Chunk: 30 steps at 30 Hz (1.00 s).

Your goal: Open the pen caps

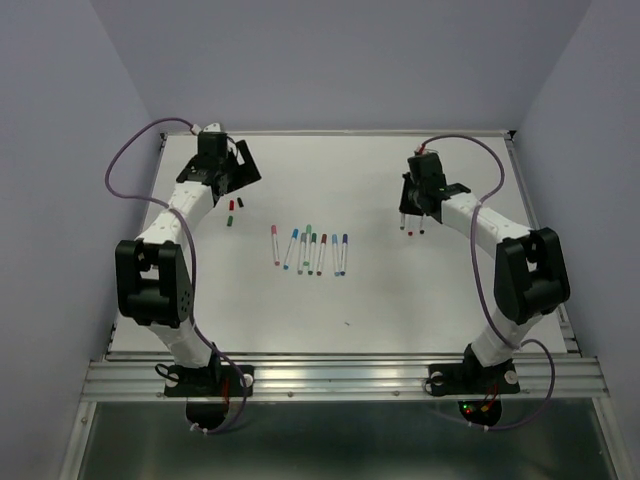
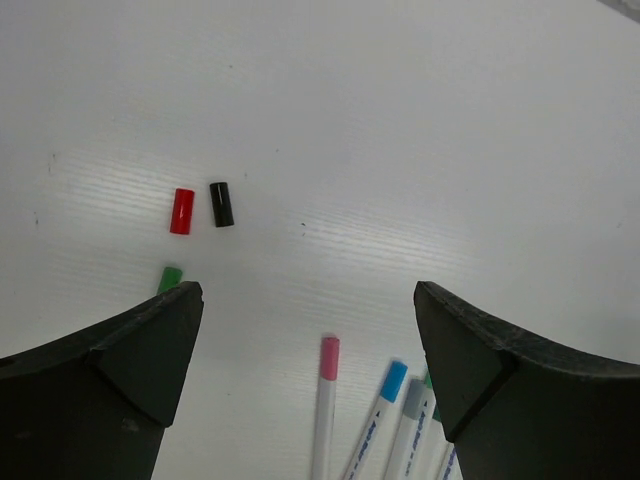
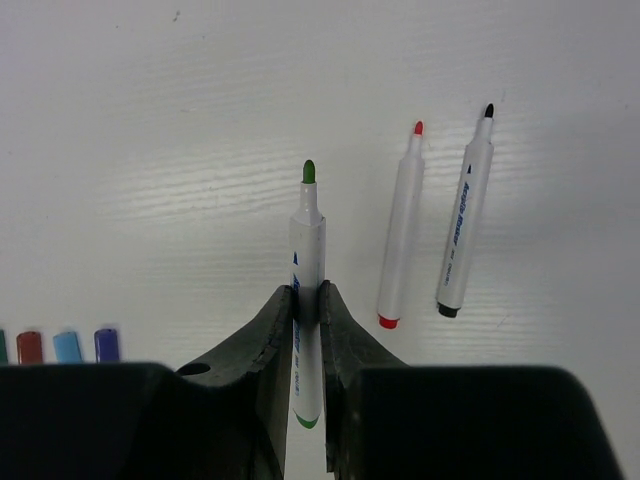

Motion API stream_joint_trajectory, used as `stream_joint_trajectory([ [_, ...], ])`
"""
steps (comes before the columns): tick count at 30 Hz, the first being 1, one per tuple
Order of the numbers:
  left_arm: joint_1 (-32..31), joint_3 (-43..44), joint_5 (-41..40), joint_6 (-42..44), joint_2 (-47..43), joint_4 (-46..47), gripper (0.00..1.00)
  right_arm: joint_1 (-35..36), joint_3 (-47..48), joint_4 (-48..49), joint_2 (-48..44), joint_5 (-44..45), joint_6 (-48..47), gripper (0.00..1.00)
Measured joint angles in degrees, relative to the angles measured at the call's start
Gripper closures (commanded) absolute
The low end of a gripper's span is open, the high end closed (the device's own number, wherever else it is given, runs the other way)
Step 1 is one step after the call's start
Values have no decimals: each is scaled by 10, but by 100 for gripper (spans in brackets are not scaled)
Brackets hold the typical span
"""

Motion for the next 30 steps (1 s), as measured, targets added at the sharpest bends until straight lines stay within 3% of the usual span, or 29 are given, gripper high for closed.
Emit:
stream_joint_trajectory([
  [13, 0, -26, 33, 0, -28, 18, 1, 0, 114, -37, 153, 74, -2, 94],
  [30, 0, -26, 39, 0, -28, 19, 1, 0, 138, -73, 185, 98, -2, 76],
])
